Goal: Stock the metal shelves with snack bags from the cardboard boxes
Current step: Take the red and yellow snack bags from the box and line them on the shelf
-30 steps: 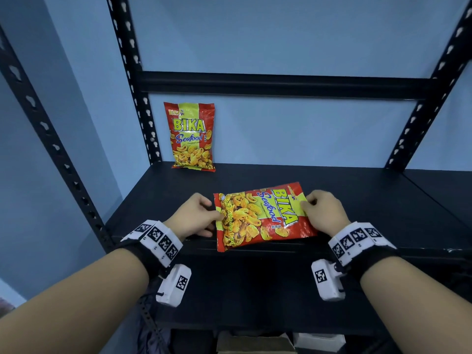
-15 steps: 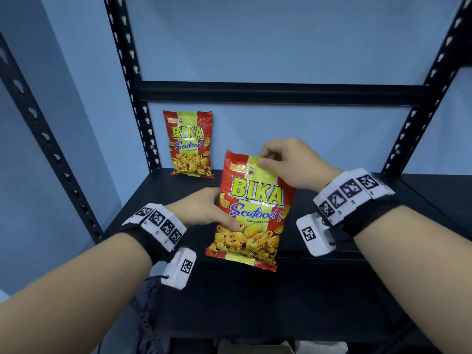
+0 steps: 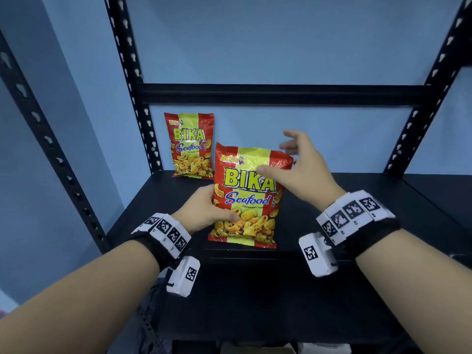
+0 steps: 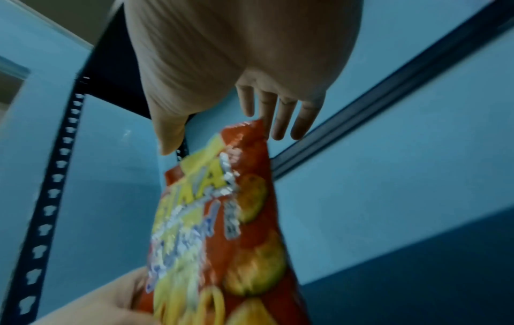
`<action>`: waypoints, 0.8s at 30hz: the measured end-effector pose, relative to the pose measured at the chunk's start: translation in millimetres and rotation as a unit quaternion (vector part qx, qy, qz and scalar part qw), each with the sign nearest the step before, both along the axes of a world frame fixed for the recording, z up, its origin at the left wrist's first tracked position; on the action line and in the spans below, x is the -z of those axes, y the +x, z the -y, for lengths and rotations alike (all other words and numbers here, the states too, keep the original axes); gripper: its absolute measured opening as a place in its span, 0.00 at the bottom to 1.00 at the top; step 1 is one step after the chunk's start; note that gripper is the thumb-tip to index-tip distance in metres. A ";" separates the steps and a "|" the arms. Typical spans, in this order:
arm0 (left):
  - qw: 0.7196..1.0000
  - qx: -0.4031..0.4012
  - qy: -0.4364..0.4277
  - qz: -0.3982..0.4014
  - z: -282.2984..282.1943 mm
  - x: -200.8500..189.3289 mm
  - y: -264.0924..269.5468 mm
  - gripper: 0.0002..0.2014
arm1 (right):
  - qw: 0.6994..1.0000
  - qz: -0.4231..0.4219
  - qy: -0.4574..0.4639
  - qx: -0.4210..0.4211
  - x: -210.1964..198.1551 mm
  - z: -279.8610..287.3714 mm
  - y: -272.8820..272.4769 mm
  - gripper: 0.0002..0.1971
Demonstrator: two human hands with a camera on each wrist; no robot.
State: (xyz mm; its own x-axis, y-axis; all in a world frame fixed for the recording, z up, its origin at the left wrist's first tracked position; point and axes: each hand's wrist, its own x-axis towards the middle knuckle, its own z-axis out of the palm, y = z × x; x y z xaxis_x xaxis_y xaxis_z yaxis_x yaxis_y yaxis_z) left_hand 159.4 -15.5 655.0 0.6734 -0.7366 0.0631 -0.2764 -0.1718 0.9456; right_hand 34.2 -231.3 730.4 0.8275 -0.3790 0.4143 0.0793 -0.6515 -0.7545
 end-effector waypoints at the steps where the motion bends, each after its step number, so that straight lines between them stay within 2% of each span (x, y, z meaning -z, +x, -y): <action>1: 1.000 -0.009 -0.006 0.000 1.5 2.2 2.7 0.30 | 0.999 -0.022 0.036 -0.007 11.0 5.5 -2.5 0.56; 3: 1.000 -0.017 -0.017 -0.009 5.1 6.9 7.7 0.31 | 0.994 -0.075 0.064 -0.036 36.2 14.7 -4.5 0.55; 7: 1.000 -0.007 -0.018 -0.004 11.8 13.8 16.8 0.35 | 0.981 -0.147 0.079 -0.094 79.5 19.2 3.7 0.38; 12: 0.999 0.002 0.015 0.028 12.5 12.5 30.4 0.37 | 0.981 -0.150 0.069 -0.104 95.7 19.8 23.0 0.37; 16: 0.989 0.006 0.137 0.055 11.3 8.5 56.8 0.47 | 0.983 -0.150 0.054 -0.093 94.4 30.6 46.6 0.36; 18: 0.963 -0.012 0.252 0.091 11.1 3.9 68.4 0.56 | 0.983 -0.156 0.050 -0.079 92.2 38.4 61.6 0.36; 21: 0.894 -0.027 0.423 0.148 8.2 -2.0 74.1 0.59 | 0.984 -0.165 0.036 -0.060 89.8 49.1 85.1 0.41; 22: 0.881 -0.024 0.449 0.147 8.3 -1.1 76.0 0.58 | 0.984 -0.166 0.030 -0.054 89.9 52.7 93.5 0.41; 24: 0.874 -0.021 0.465 0.140 10.3 0.4 78.9 0.56 | 0.984 -0.173 0.021 -0.036 90.3 59.7 110.2 0.39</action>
